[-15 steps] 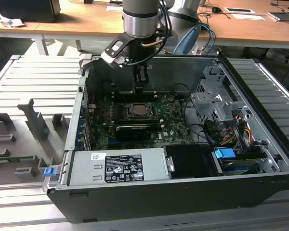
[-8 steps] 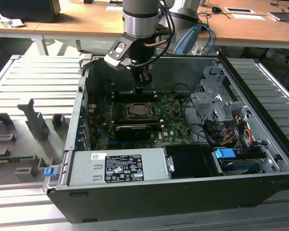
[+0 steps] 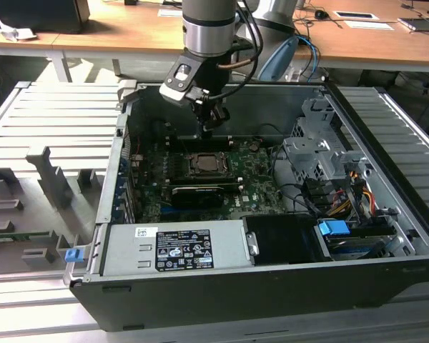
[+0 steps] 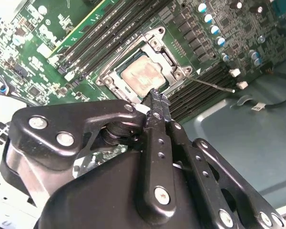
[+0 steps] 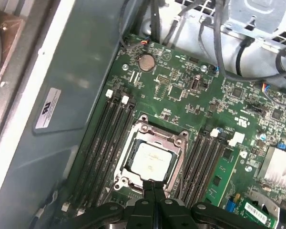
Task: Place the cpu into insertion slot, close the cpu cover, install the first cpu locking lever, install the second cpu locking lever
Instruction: 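Install the first cpu locking lever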
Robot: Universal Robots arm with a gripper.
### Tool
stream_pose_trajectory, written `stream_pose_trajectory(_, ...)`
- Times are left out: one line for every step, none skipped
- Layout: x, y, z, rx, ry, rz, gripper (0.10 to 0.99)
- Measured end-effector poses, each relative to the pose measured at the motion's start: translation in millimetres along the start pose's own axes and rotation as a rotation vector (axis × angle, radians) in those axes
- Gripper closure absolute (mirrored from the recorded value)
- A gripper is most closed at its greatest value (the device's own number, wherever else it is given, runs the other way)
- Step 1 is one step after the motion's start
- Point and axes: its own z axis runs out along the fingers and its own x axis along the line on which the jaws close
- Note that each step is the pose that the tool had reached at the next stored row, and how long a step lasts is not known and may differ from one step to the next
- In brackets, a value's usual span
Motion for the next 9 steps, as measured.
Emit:
stream_pose_trajectory(0.0,0.0,0.0,0.0,0.0005,-0.015,0.98)
stream_pose_trajectory(0.0,0.0,0.0,0.0,0.0008,-0.027,0.98)
stream_pose_trajectory(0.0,0.0,0.0,0.0,0.0013,-0.043,0.98)
stream_pose_trajectory(0.0,0.0,0.0,0.0,0.0017,-0.058,0.98)
stream_pose_trajectory(0.0,0.0,0.0,0.0,0.0021,-0.073,0.98)
stream_pose_trajectory(0.0,0.0,0.0,0.0,0.0023,-0.082,0.98)
stream_pose_trajectory(0.0,0.0,0.0,0.0,0.0026,-0.091,0.98)
stream_pose_trajectory(0.0,0.0,0.0,0.0,0.003,-0.105,0.98)
stream_pose_trajectory(0.0,0.0,0.0,0.0,0.0034,-0.118,0.98)
